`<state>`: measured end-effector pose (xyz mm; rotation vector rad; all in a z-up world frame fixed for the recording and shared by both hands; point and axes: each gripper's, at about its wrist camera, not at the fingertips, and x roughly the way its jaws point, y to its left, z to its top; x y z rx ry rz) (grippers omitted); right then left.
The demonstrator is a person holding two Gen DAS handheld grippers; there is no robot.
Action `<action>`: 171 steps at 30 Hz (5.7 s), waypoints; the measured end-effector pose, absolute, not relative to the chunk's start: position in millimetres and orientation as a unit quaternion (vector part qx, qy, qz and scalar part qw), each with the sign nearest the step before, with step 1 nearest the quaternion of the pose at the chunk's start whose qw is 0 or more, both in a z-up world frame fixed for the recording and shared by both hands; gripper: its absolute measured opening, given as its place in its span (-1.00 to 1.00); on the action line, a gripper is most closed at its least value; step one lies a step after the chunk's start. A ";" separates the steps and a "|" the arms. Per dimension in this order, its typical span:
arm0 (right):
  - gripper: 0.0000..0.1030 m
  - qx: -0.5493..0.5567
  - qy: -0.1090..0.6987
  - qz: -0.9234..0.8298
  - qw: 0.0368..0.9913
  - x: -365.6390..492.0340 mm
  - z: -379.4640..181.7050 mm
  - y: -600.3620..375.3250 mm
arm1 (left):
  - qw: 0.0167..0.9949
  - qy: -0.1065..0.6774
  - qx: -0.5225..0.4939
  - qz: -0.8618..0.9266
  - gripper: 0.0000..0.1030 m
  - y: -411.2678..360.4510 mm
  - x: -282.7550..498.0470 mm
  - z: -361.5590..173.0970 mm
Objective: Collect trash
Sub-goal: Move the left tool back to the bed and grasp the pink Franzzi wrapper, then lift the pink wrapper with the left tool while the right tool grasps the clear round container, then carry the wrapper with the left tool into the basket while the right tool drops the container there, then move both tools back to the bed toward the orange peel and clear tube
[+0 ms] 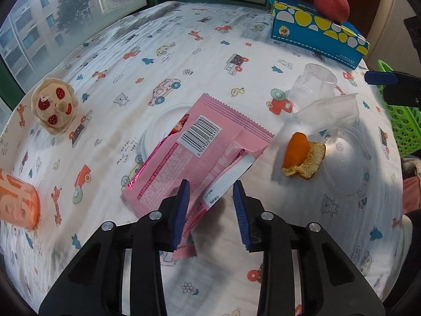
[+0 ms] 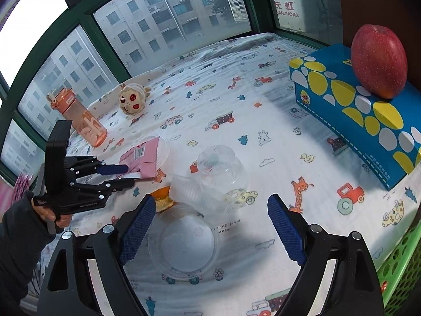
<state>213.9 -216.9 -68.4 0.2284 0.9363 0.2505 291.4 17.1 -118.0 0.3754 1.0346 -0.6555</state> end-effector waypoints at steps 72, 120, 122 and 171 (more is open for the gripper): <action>-0.02 0.142 0.406 0.118 0.895 195.0 -39.1 -236.6 | 0.826 0.466 0.164 -0.273 -0.41 24.2 274.6 -89.1; 0.19 0.188 0.376 -0.115 0.900 -15.6 -43.1 -471.4 | 0.773 0.452 0.090 -0.435 -0.43 -231.8 111.2 -12.7; 0.20 0.196 0.373 -0.117 0.899 -20.0 -43.4 -476.4 | 0.768 0.455 0.091 -0.441 -0.43 -243.3 108.7 -13.9; 0.54 0.201 0.324 -0.052 0.923 -34.6 -1.1 -429.5 | 0.811 0.475 0.028 -0.341 0.48 -201.9 125.0 -28.0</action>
